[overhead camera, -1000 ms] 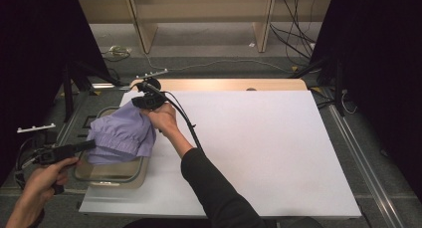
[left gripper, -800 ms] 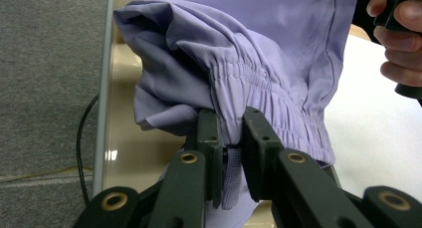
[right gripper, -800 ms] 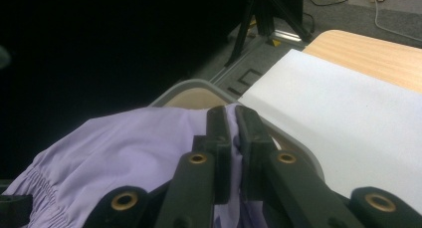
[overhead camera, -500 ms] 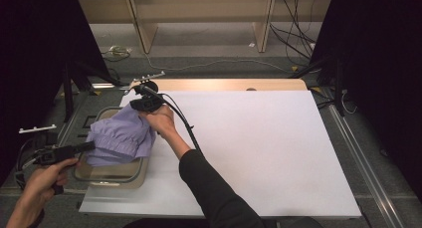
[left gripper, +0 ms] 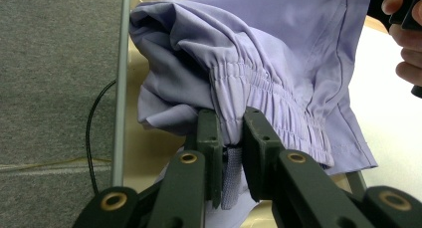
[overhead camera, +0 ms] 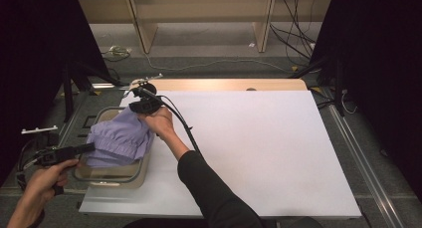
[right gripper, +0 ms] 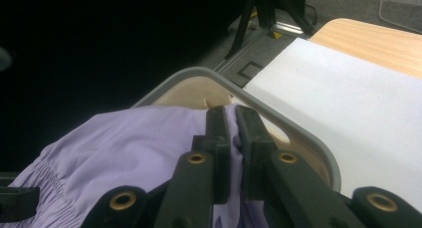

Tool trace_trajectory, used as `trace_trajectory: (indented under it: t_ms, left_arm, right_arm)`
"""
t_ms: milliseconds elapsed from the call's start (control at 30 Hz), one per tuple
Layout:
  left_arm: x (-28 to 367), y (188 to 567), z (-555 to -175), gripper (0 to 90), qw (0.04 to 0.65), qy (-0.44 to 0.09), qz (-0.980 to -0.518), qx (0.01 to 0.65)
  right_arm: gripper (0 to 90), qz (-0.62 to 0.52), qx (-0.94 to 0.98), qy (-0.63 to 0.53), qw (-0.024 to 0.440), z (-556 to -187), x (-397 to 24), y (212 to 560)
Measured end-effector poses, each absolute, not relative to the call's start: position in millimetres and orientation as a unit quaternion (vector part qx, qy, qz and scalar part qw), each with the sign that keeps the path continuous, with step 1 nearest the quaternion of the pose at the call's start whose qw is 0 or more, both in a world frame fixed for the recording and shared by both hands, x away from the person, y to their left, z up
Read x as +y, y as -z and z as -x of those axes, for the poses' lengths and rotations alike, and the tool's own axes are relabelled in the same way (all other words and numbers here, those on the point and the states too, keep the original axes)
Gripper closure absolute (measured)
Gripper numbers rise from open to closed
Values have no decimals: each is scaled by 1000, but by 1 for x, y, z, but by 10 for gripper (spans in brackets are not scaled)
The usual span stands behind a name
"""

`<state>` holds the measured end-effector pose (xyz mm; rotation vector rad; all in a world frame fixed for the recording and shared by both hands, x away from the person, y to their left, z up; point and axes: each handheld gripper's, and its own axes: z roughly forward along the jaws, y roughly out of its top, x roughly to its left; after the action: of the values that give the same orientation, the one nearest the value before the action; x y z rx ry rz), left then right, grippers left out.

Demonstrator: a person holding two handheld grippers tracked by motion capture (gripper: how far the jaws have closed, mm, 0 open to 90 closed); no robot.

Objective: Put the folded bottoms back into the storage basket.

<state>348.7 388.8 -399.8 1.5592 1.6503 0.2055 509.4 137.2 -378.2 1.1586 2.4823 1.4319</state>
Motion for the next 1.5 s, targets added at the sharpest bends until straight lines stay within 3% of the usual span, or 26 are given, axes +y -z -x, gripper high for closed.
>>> trace_trajectory:
  t_ms: [900,967,1067,1133,1333,1500]
  left_arm:
    - [390,408,-351,780,396,-79,-629,664]
    - [391,408,-351,754,395,-86,-625,668]
    - [391,403,-350,613,408,-103,-622,660]
    - [389,399,-349,538,408,-118,-623,657]
    - [378,396,-350,416,401,-134,-638,644]
    - [374,396,-351,372,400,-134,-643,639]
  right_arm:
    - [846,-374,811,-449,18,-508,144,390]
    - [781,-373,813,-447,16,-508,145,392]
    - [507,-370,817,-442,3,-509,145,393]
    - [410,-370,817,-442,5,-509,144,392]
    - [365,-370,817,-443,10,-510,139,389]
    - [360,-369,817,-443,14,-510,134,386]
